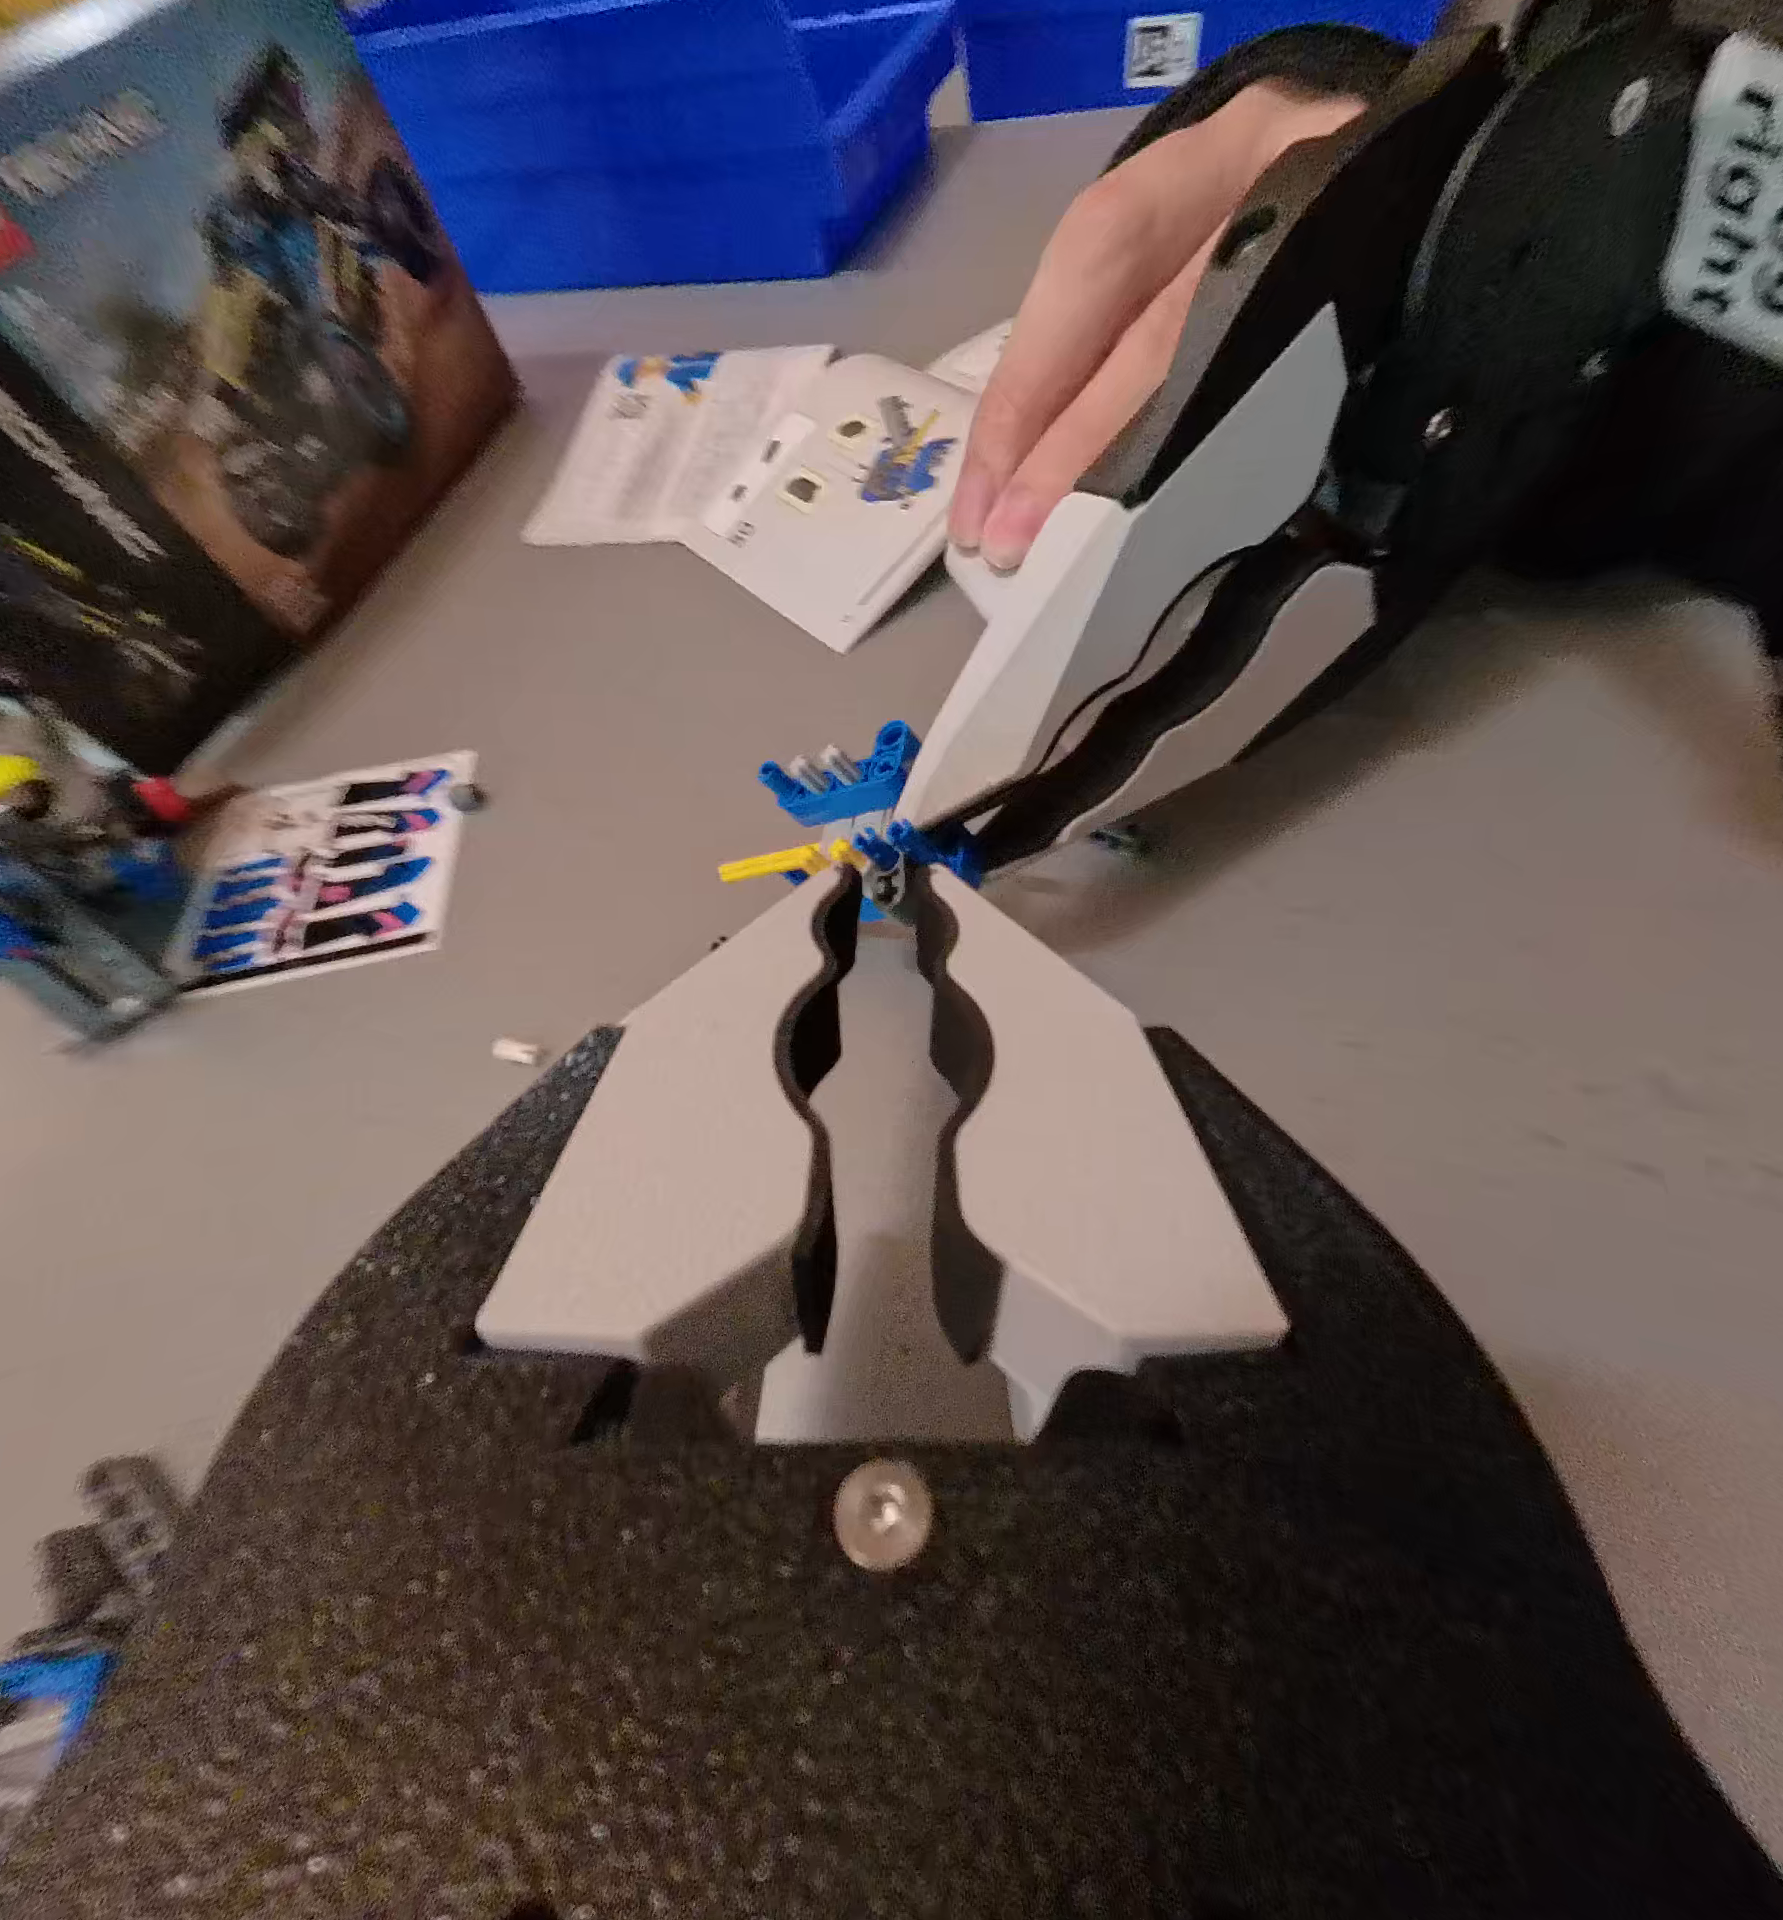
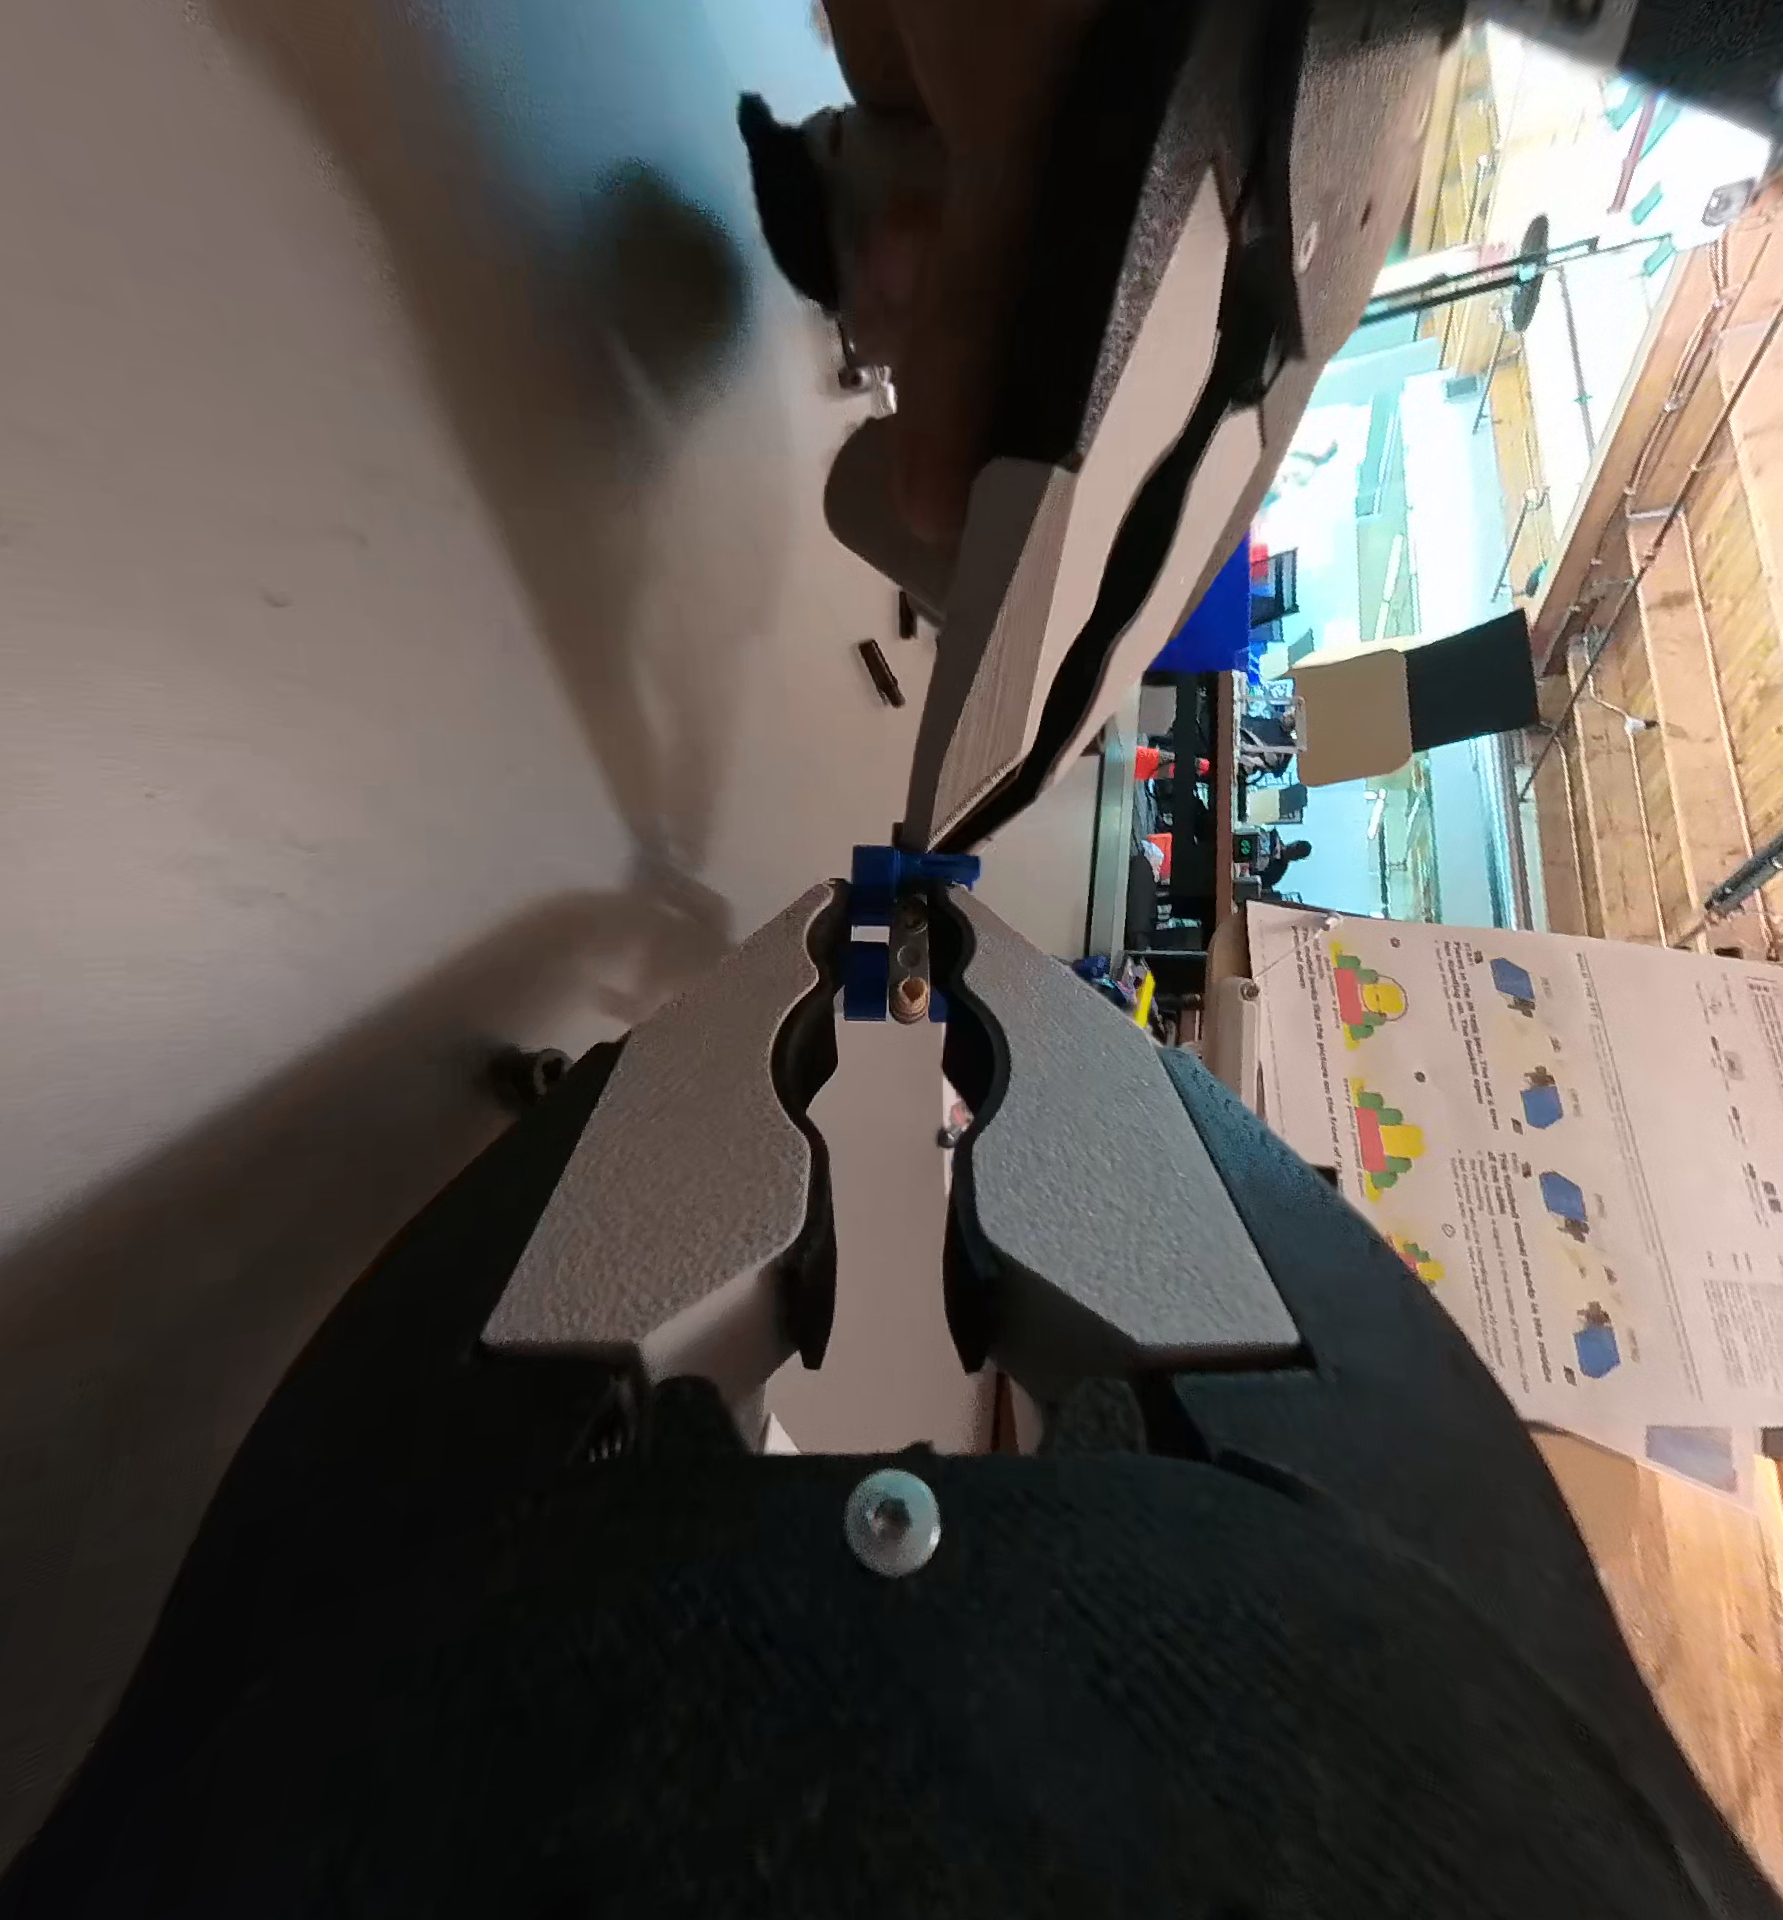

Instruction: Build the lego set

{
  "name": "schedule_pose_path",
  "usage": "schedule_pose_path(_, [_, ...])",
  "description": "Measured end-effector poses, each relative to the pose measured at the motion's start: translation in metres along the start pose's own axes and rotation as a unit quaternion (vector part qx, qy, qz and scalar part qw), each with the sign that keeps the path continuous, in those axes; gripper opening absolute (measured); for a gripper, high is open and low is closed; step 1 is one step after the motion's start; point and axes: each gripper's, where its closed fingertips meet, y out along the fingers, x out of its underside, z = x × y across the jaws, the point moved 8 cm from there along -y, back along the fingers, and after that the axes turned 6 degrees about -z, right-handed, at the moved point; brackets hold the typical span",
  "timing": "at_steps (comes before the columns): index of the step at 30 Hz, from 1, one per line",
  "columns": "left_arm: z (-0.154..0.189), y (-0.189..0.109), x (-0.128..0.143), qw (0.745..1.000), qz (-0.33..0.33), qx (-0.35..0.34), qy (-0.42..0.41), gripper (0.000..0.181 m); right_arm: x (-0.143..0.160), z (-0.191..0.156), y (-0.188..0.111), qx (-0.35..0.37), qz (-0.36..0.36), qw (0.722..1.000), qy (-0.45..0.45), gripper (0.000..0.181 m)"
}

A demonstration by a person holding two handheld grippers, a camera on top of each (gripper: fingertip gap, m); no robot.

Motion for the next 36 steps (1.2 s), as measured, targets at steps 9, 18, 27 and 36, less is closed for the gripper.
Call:
schedule_pose_path(9, [0.000, 0.005, 0.008, 0.997, -0.027, 0.072, -0.017, 0.004, -0.002, -0.001, -0.007, -0.055, 0.051, 0.991, 0.114, 0.023])
schedule_pose_path(18, [0.017, 0.019, 0.008, 0.990, -0.051, 0.007, 0.129, 0.004, 0.034, 0.013, -0.007, -0.212, 0.035, 0.899, 0.381, 0.052])
schedule_pose_path(27, [0.014, 0.019, 0.011, 0.986, -0.057, 0.026, 0.156, 0.005, 0.035, 0.004, 0.008, -0.235, 0.052, 0.912, 0.333, 0.034])
schedule_pose_path(36, [0.013, 0.020, 0.013, 0.965, -0.036, 0.052, 0.256, 0.005, 0.039, 0.004, 0.007, -0.252, 0.077, 0.910, 0.320, 0.032])
